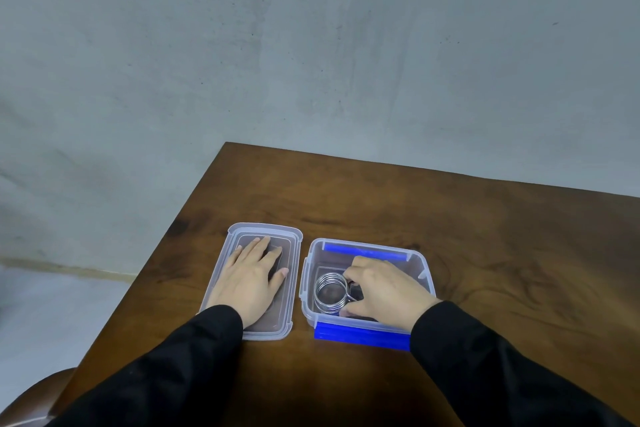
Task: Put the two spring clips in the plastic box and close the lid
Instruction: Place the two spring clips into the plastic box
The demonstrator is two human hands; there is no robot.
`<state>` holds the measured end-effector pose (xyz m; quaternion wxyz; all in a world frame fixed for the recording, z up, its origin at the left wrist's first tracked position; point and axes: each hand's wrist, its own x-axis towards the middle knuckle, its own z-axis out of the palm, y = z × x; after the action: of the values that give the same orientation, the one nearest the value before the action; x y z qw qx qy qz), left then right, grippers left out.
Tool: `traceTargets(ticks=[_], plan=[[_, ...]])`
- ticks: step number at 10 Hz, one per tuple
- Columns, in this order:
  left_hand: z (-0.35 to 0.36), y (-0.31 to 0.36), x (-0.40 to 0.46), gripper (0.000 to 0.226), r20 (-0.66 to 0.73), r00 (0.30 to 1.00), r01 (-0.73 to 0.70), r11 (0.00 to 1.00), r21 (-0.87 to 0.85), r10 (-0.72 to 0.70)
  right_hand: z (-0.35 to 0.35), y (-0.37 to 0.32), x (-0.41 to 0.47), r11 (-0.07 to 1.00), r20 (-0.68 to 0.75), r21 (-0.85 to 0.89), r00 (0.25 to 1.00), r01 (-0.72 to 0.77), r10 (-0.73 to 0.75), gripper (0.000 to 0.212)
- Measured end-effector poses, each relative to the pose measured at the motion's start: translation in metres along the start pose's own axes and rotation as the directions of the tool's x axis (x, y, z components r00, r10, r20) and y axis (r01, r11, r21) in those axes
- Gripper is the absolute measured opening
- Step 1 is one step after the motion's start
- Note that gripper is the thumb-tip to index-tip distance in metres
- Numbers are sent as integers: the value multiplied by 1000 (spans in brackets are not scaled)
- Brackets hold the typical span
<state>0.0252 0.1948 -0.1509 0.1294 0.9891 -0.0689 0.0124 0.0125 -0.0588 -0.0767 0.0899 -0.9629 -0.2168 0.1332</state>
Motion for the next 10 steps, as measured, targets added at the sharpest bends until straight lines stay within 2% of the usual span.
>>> traceTargets(ticks=[4, 10], plan=[[0, 1, 0, 56, -4, 1000, 0, 1000, 0, 0, 4, 5, 3, 995, -15, -96, 999, 41, -42, 42], [-2, 3, -1, 56, 20, 1000, 6, 1000, -3, -6, 1, 8, 1, 997, 19, -67, 999, 35, -33, 51]])
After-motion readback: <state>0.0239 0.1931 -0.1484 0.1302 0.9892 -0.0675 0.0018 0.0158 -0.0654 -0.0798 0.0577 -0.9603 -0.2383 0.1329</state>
